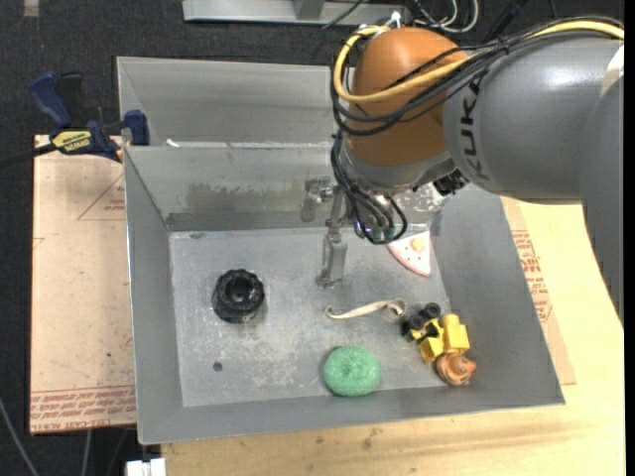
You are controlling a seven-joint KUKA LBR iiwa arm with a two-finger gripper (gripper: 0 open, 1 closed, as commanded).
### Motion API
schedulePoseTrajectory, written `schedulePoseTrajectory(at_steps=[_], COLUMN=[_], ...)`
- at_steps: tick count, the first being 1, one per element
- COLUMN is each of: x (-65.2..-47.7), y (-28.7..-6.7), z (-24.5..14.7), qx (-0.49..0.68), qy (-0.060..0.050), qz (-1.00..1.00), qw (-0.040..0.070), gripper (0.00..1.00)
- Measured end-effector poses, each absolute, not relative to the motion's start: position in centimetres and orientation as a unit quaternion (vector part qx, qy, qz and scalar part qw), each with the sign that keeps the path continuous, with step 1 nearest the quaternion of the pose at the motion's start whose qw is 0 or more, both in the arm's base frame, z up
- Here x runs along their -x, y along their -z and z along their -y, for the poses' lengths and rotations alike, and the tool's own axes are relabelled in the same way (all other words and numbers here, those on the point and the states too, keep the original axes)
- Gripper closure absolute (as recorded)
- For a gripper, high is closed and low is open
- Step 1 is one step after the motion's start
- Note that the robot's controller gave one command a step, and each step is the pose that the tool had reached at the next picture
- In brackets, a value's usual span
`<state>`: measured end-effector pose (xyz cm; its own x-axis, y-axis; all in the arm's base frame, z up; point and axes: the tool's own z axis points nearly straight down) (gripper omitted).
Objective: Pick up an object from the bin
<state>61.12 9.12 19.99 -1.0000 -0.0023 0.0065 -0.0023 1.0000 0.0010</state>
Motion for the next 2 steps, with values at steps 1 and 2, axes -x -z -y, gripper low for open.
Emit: schedulePoseTrajectory(at_steps=[1, 2], x=[-61.3, -63.5], y=[-20.5, -15.2], z=[-9.1, -13.2], qx=[0.0, 0.03], qy=[0.001, 0.001], qz=[1.0, 1.0], qw=[-0.001, -0.005], gripper=[0.0, 0.0])
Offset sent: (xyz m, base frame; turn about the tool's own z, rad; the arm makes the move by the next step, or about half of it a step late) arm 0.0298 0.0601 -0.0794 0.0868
